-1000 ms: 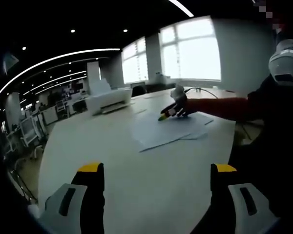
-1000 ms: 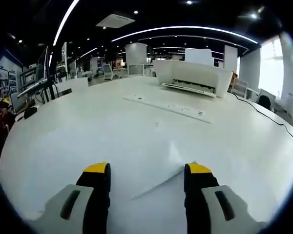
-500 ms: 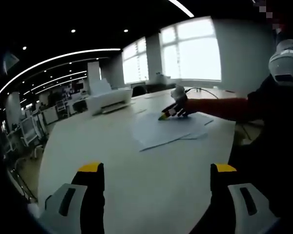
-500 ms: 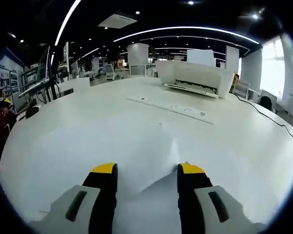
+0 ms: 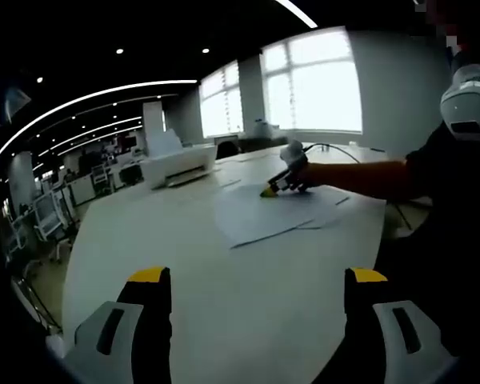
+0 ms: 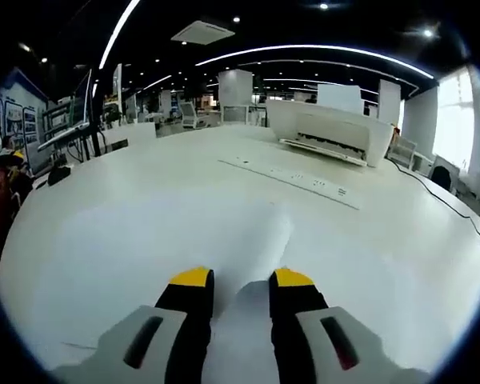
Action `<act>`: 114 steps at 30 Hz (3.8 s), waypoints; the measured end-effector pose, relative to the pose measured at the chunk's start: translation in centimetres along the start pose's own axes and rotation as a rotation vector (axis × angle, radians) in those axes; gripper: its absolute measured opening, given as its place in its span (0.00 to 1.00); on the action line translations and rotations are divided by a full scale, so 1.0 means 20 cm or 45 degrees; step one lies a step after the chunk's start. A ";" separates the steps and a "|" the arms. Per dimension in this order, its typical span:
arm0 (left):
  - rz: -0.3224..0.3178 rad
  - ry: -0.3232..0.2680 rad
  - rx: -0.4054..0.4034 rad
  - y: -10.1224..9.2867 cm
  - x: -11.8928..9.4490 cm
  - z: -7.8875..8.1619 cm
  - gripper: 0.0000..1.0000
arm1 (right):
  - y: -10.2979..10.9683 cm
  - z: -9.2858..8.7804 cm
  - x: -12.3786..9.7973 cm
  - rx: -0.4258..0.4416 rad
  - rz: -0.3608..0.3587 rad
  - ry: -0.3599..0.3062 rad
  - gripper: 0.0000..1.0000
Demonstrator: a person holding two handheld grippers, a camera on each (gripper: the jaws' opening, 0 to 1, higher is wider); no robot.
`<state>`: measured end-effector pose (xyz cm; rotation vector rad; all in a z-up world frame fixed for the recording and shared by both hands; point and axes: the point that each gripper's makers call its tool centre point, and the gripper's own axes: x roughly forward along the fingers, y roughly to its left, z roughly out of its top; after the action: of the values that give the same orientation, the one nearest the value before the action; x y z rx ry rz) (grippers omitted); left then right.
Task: Organize the stack of printing papers by aligning and flattening the scattered papers on the table
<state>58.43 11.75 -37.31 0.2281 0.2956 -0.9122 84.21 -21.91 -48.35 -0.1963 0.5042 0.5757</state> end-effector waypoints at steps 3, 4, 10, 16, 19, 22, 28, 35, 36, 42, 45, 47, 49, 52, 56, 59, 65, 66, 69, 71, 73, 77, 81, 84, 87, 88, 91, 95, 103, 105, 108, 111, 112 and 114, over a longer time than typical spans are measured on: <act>-0.003 0.000 0.002 0.00 0.00 0.00 0.92 | 0.01 0.01 0.00 -0.068 -0.020 0.012 0.20; -0.004 0.000 0.002 0.00 0.00 0.00 0.92 | 0.01 0.01 0.00 -0.121 -0.036 0.019 0.20; -0.004 -0.001 0.003 0.00 0.00 0.00 0.92 | 0.06 0.02 -0.01 -0.273 -0.078 0.049 0.15; -0.006 -0.004 0.004 0.00 0.00 0.01 0.92 | 0.06 0.02 -0.01 -0.289 -0.080 0.055 0.13; -0.004 -0.003 0.002 0.00 0.00 0.00 0.92 | 0.07 0.02 -0.02 -0.287 -0.078 0.052 0.13; -0.006 -0.003 -0.002 -0.01 0.00 -0.01 0.91 | 0.08 0.02 -0.02 -0.289 -0.075 0.051 0.11; -0.004 -0.003 -0.004 -0.01 0.00 -0.01 0.91 | 0.10 0.02 -0.01 -0.296 -0.070 0.054 0.07; -0.002 -0.003 -0.008 -0.01 -0.01 -0.02 0.91 | 0.11 0.02 0.00 -0.302 -0.064 0.059 0.05; -0.002 -0.003 -0.009 -0.01 -0.01 -0.02 0.91 | 0.11 0.02 0.00 -0.303 -0.062 0.060 0.04; -0.003 -0.005 -0.011 -0.01 -0.01 -0.02 0.91 | 0.12 0.02 0.00 -0.321 -0.056 0.069 0.02; -0.001 -0.005 -0.011 -0.01 -0.02 -0.03 0.91 | 0.11 0.02 0.01 -0.328 -0.054 0.071 0.01; -0.001 -0.006 -0.011 -0.01 -0.02 -0.03 0.91 | 0.11 0.02 0.01 -0.334 -0.054 0.072 0.00; -0.001 -0.007 -0.012 -0.01 -0.02 -0.02 0.91 | 0.10 0.02 0.01 -0.338 -0.056 0.072 0.00; -0.001 -0.006 -0.011 -0.01 -0.02 -0.03 0.91 | 0.10 0.02 0.01 -0.344 -0.059 0.073 0.00; -0.002 -0.006 -0.009 -0.01 -0.02 -0.02 0.91 | 0.10 0.02 0.01 -0.360 -0.059 0.072 0.00; -0.001 -0.009 -0.006 -0.01 -0.02 -0.01 0.91 | 0.10 0.02 0.01 -0.350 -0.056 0.071 0.00; -0.002 -0.008 -0.001 -0.01 -0.02 -0.01 0.91 | 0.09 0.02 0.01 -0.331 -0.055 0.069 0.00; -0.002 -0.008 0.000 -0.01 -0.02 -0.01 0.91 | 0.09 0.02 0.01 -0.325 -0.054 0.068 0.00; -0.001 -0.008 0.000 -0.01 -0.02 0.00 0.91 | 0.09 0.03 0.00 -0.305 -0.047 0.057 0.00; -0.002 -0.009 0.000 -0.01 -0.02 0.00 0.91 | 0.09 0.04 0.00 -0.303 -0.047 0.048 0.00; -0.003 -0.010 0.001 -0.01 -0.02 0.00 0.91 | 0.09 0.06 -0.02 -0.300 -0.047 0.037 0.00; -0.007 -0.011 0.004 -0.01 -0.01 0.00 0.91 | 0.09 0.09 -0.04 -0.291 -0.046 0.009 0.00; -0.006 -0.014 0.003 -0.01 -0.01 0.01 0.91 | 0.10 0.13 -0.07 -0.283 -0.041 -0.020 0.00; -0.007 -0.013 0.003 -0.02 -0.01 0.00 0.91 | 0.10 0.14 -0.08 -0.271 -0.036 -0.041 0.00; -0.008 -0.009 0.004 -0.02 -0.01 0.00 0.91 | 0.10 0.16 -0.10 -0.263 -0.032 -0.063 0.00; -0.008 -0.010 0.003 -0.02 -0.01 0.00 0.91 | 0.10 0.17 -0.10 -0.262 -0.031 -0.070 0.00; -0.007 -0.012 0.002 -0.02 -0.01 0.00 0.91 | 0.12 0.20 -0.12 -0.264 -0.023 -0.092 0.00; -0.010 -0.011 0.002 -0.03 -0.01 0.00 0.91 | 0.14 0.23 -0.15 -0.279 -0.015 -0.115 0.00; -0.015 -0.012 0.004 -0.04 0.00 0.01 0.91 | 0.15 0.30 -0.23 -0.312 -0.003 -0.153 0.00; -0.017 -0.012 0.006 -0.04 0.00 0.01 0.91 | 0.16 0.32 -0.25 -0.318 -0.001 -0.161 0.00; -0.022 -0.011 0.010 -0.05 0.01 0.01 0.91 | 0.18 0.34 -0.28 -0.326 0.004 -0.179 0.00; -0.023 -0.011 0.012 -0.05 0.01 0.02 0.91 | 0.20 0.35 -0.31 -0.340 0.012 -0.188 0.00; -0.022 -0.012 0.013 -0.05 0.01 0.02 0.91 | 0.20 0.35 -0.32 -0.347 0.014 -0.190 0.00; -0.022 -0.014 0.014 -0.05 0.01 0.02 0.91 | 0.22 0.36 -0.33 -0.353 0.020 -0.191 0.00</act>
<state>57.78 10.91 -37.02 0.2311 0.2831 -0.9318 79.90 -19.18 -39.01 -0.4097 0.2789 0.6695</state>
